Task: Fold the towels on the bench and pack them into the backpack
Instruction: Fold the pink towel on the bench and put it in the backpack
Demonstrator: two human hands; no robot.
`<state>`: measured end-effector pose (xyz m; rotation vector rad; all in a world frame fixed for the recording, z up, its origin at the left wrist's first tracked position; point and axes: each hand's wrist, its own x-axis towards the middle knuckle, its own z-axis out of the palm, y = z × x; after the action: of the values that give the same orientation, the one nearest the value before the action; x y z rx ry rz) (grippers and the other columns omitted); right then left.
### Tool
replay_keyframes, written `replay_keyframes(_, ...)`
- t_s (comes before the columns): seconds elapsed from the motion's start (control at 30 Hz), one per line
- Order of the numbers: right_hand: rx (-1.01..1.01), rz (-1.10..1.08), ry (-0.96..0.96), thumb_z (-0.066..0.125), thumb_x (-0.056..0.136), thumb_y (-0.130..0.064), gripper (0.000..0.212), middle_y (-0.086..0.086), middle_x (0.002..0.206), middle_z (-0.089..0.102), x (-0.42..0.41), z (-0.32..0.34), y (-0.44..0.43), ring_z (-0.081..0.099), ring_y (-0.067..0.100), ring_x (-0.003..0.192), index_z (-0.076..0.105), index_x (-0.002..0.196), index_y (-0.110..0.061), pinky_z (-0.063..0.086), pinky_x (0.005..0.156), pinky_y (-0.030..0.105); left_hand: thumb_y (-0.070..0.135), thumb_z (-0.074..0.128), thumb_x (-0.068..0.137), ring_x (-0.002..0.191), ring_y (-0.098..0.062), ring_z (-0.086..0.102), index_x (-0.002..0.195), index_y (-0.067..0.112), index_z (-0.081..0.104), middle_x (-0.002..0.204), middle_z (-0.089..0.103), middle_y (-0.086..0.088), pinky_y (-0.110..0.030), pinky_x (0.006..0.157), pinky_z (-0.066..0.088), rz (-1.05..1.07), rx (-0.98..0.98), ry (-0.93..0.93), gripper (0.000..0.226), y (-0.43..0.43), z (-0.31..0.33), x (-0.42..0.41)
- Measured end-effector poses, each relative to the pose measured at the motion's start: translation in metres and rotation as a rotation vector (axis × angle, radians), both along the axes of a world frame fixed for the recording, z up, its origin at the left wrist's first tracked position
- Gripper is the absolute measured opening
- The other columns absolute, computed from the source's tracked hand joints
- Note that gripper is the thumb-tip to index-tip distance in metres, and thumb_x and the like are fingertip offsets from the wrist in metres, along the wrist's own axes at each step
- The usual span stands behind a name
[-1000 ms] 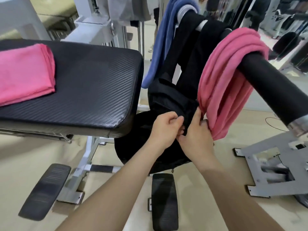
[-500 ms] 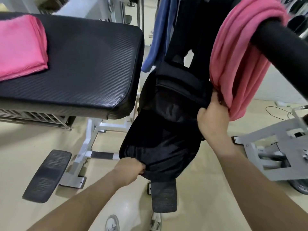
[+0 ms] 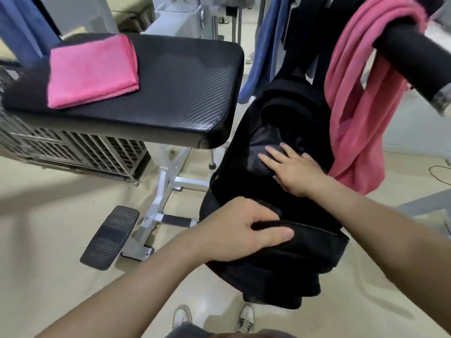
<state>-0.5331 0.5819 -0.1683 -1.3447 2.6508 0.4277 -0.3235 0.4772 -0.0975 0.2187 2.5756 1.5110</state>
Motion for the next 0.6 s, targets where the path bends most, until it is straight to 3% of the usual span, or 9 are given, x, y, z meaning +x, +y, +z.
replay_keyframes(0.07,-0.018,-0.08,0.052,0.034,0.102,-0.037,0.062,-0.008,0.163,-0.002,-0.004,0.001,-0.006,0.005,0.026,0.149,-0.002,0.152,-0.035,0.027,0.107,0.047,0.039,0.051,0.097,0.048,-0.014,0.026,0.054,0.008,0.031,0.053,0.025,-0.006,-0.028,0.049,0.024,0.048,0.085,-0.031,0.057,-0.007,0.017,0.011)
replay_keyframes(0.17,-0.052,-0.188,0.117,0.05,0.097,-0.028,0.067,0.004,0.16,0.018,0.007,0.003,-0.015,0.029,0.035,0.14,0.013,0.152,-0.028,0.036,0.101,0.048,0.04,0.048,0.098,0.047,-0.016,0.019,0.052,0.013,0.024,0.051,0.02,-0.001,-0.029,0.047,0.021,0.047,0.125,-0.084,0.059,-0.016,0.027,0.027)
replay_keyframes(0.27,-0.138,-0.186,0.238,0.056,0.088,-0.011,0.039,0.012,0.126,0.058,0.027,0.019,-0.027,0.06,0.035,0.109,0.046,0.126,-0.011,0.05,0.079,0.042,0.052,0.047,0.09,0.052,-0.026,0.022,0.052,0.012,0.027,0.056,0.023,-0.008,-0.041,0.052,0.022,-0.014,0.125,-0.196,0.058,-0.032,0.035,0.041)
replay_keyframes(0.37,-0.179,-0.186,0.2,0.059,0.084,-0.01,0.025,0.015,0.109,0.065,0.041,0.042,-0.04,0.064,0.037,0.099,0.055,0.108,-0.008,0.049,0.073,0.038,0.054,0.045,0.086,0.051,-0.025,0.019,0.049,0.016,0.024,0.053,0.021,-0.005,-0.043,0.055,0.021,-0.123,-0.014,-0.345,0.056,-0.057,0.036,0.05)
replay_keyframes(0.43,-0.231,-0.191,0.145,0.062,0.081,-0.013,0.021,0.017,0.106,0.065,0.049,0.055,-0.045,0.064,0.038,0.098,0.059,0.101,-0.009,0.049,0.075,0.038,0.05,0.047,0.088,0.046,-0.016,0.018,0.048,0.02,0.021,0.049,0.019,0.005,-0.037,0.054,0.02,-0.252,-0.145,-0.411,0.057,-0.071,0.034,0.056)
replay_keyframes(0.47,-0.267,-0.182,0.122,0.061,0.079,-0.013,0.019,0.017,0.103,0.066,0.052,0.061,-0.048,0.064,0.038,0.097,0.061,0.097,-0.01,0.05,0.076,0.038,0.045,0.049,0.092,0.045,-0.013,0.02,0.048,0.02,0.024,0.048,0.021,0.007,-0.034,0.054,0.023,-0.298,-0.201,-0.439,0.056,-0.077,0.032,0.059)
replay_keyframes(0.53,-0.316,-0.156,0.075,0.06,0.078,-0.014,0.016,0.016,0.098,0.068,0.058,0.073,-0.054,0.064,0.037,0.096,0.065,0.093,-0.013,0.049,0.076,0.036,0.033,0.054,0.093,0.046,-0.006,0.037,0.056,0.018,0.048,0.051,0.041,0.009,-0.028,0.059,0.036,-0.356,-0.333,-0.451,0.04,-0.089,0.023,0.06)
replay_keyframes(0.6,-0.343,-0.144,0.014,0.062,0.079,-0.017,0.017,0.014,0.098,0.069,0.065,0.087,-0.058,0.063,0.036,0.096,0.069,0.093,-0.016,0.046,0.074,0.032,0.029,0.063,0.084,0.067,-0.002,0.057,0.089,0.027,0.066,0.076,0.064,0.012,-0.024,0.072,0.048,-0.227,-0.566,-0.294,0.006,-0.096,0.014,0.055)
